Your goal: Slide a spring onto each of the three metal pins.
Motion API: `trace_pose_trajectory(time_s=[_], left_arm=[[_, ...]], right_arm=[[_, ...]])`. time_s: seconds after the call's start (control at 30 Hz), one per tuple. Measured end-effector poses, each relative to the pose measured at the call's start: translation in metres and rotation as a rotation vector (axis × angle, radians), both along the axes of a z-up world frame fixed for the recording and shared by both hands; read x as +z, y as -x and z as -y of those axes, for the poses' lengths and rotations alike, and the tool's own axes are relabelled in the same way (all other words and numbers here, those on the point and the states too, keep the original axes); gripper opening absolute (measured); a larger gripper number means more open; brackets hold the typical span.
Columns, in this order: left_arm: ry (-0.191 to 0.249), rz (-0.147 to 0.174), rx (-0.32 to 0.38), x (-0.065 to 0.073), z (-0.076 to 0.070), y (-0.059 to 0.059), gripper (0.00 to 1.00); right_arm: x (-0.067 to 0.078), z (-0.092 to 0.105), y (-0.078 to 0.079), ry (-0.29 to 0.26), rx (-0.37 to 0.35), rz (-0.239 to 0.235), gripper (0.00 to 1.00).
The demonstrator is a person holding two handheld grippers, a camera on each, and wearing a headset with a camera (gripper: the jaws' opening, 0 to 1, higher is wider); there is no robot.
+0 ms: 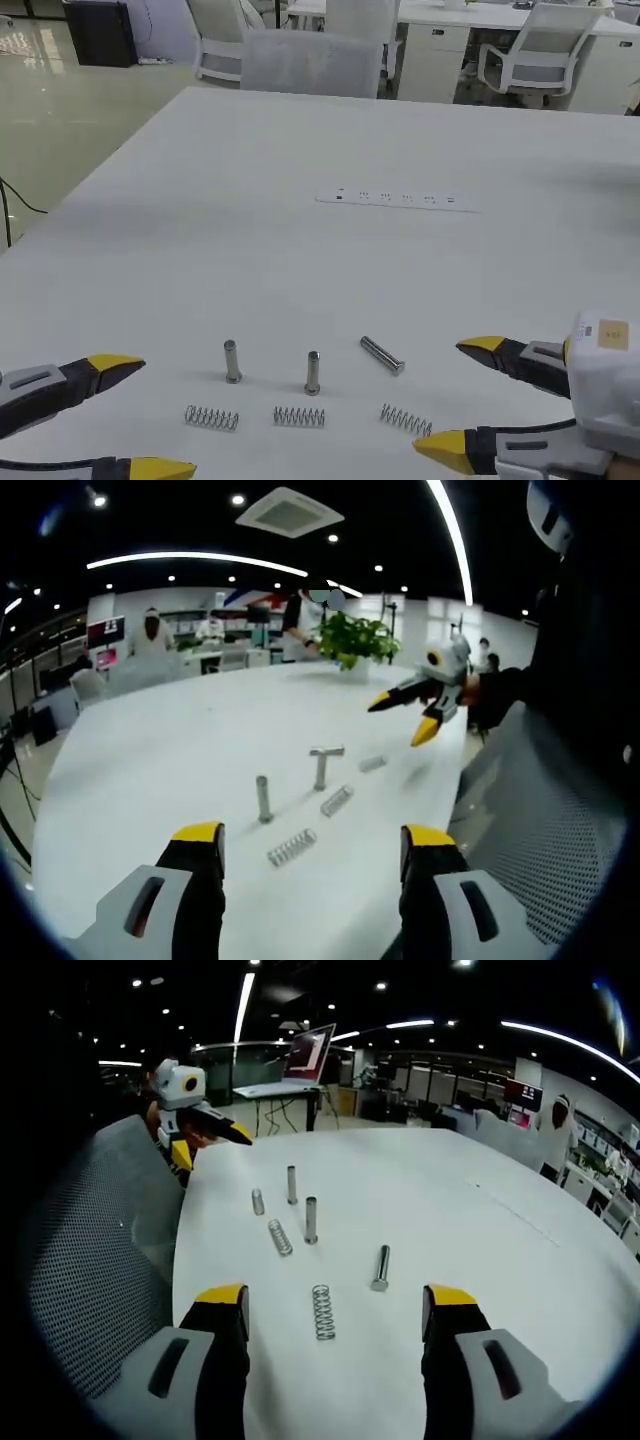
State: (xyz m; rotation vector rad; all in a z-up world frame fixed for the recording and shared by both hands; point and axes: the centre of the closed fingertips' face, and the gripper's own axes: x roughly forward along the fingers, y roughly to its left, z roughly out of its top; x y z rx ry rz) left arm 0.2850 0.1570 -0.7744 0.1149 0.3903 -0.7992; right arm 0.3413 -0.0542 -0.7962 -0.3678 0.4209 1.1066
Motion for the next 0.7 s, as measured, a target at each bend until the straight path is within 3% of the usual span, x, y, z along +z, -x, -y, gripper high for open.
trace_pose_trajectory(time_s=[0.7], left_arm=[[0.003, -0.007, -0.003, -0.0024, -0.0003, 0.0, 0.67]], right_arm=[[-0.0028, 0.0004, -0.0014, 0.005, -0.004, -0.011, 0.68]])
